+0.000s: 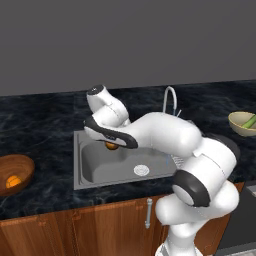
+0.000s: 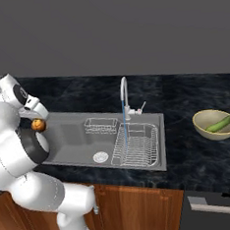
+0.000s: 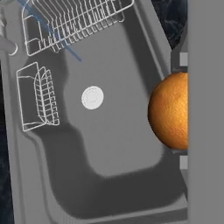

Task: Pick the oranges from the sink and place them in one bowl. Place the cucumber in the other bowl. Then turn off the sink faucet.

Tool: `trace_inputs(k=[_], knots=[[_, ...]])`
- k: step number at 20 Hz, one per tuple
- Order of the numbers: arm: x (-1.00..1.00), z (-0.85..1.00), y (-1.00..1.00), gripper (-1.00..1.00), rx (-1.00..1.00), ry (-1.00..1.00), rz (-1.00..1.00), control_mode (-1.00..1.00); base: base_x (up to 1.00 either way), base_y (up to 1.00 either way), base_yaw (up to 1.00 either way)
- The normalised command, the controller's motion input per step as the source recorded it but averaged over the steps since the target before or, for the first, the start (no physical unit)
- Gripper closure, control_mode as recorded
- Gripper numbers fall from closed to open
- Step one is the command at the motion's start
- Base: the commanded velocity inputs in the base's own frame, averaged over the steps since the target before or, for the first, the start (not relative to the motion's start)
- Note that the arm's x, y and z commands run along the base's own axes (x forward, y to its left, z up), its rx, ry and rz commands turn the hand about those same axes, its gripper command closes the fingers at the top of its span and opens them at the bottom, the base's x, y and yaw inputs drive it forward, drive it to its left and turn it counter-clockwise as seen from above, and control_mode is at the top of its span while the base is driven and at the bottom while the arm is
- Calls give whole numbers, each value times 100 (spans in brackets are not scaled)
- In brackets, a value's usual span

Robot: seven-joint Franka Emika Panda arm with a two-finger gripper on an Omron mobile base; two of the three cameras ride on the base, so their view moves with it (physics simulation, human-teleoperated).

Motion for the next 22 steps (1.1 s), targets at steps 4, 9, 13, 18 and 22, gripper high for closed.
trace_inputs(k=[4,9,13,18,22], knots=[[-8,16,68,100,0,0,9,-100,0,0,0],[-10,3,57,100,1,-1,12,-100,0,0,0],[-9,0,57,100,2,0,14,-100,0,0,0],[-3,0,61,100,4,0,16,-100,0,0,0],[-2,0,65,100,4,0,17,-100,0,0,0]])
